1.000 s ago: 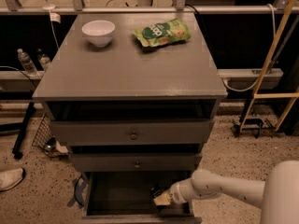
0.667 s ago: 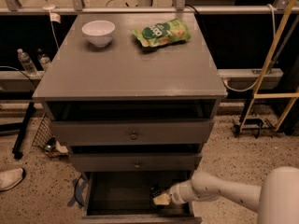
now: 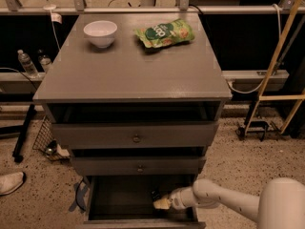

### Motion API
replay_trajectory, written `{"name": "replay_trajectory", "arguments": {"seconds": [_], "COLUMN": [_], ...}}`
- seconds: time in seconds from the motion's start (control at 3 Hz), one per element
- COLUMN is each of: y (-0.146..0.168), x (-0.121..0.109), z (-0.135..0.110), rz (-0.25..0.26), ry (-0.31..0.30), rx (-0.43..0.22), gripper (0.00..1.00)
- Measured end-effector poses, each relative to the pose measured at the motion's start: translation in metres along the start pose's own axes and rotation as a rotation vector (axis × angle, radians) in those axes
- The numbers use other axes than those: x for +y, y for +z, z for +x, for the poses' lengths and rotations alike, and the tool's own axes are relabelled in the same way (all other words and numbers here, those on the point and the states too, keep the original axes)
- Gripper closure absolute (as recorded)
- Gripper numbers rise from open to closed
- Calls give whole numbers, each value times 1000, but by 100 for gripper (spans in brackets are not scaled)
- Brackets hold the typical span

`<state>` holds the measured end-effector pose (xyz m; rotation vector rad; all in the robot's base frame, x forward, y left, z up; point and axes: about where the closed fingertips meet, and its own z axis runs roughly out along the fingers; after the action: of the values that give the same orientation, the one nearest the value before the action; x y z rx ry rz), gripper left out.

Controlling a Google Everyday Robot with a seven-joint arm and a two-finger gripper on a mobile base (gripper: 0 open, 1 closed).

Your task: Place rxbar blueberry into bottom drawer

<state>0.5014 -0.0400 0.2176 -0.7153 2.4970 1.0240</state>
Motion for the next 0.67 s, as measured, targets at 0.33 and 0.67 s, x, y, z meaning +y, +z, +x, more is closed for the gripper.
{"name": "replay_trajectory", "arguments": {"seconds": [0.33,0.67], "y": [15,26], "x": [-3,-4], "z": [-4,-10], "rz": [-15,-22], "ry": [7,14], "rx": [-12,-20], "gripper": [100,100]}}
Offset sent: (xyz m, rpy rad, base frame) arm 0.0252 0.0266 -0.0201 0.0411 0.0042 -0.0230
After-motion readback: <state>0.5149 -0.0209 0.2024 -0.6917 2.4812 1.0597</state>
